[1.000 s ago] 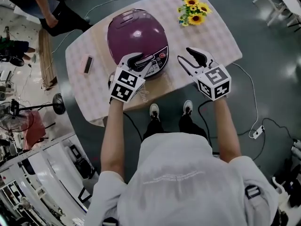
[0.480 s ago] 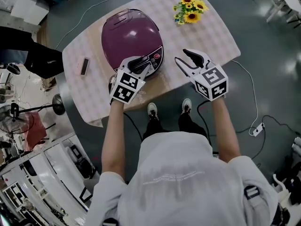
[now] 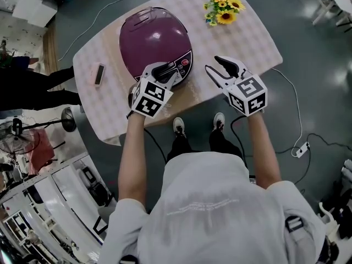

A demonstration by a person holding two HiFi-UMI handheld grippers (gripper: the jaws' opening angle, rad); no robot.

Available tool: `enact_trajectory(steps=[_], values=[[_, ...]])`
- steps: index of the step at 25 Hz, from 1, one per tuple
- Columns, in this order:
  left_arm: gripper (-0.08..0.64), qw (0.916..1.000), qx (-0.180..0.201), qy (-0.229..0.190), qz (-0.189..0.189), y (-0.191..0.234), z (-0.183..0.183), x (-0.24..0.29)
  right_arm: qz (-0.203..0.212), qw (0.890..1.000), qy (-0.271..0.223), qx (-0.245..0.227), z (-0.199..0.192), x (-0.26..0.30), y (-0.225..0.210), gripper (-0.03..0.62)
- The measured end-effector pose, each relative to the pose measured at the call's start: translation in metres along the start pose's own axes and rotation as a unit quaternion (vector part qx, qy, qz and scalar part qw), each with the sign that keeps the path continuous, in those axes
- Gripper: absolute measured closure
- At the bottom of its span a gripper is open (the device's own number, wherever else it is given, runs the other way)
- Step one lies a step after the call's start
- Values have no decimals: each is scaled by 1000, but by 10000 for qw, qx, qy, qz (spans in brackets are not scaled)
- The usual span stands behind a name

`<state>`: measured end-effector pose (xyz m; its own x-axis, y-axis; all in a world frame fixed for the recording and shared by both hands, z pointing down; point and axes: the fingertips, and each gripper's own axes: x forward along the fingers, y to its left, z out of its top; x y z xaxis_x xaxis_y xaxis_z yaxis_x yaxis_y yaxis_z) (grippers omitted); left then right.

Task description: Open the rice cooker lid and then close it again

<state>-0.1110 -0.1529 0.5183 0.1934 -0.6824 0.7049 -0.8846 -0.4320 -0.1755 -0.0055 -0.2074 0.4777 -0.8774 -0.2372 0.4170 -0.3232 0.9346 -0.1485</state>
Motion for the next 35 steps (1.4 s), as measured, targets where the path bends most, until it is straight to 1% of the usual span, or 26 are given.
enact_trajectory(steps=[3, 10, 18, 29, 35], values=[[416, 10000, -27, -17, -50, 1, 0, 0, 29, 10000, 16, -16, 0, 3, 2, 403], [416, 9998, 45, -91, 148, 0, 1, -2, -20, 10000, 36, -10, 0, 1, -2, 405], [416, 9998, 38, -109, 174, 0, 1, -3, -7, 10000, 60, -11, 0, 3, 0, 407], [416, 9994, -20, -135, 318, -1, 2, -6, -10, 9999, 100, -5, -2, 0, 5, 407], [417, 9991, -1, -150, 390, -2, 2, -4, -56, 9999, 116, 0, -5, -2, 0, 407]])
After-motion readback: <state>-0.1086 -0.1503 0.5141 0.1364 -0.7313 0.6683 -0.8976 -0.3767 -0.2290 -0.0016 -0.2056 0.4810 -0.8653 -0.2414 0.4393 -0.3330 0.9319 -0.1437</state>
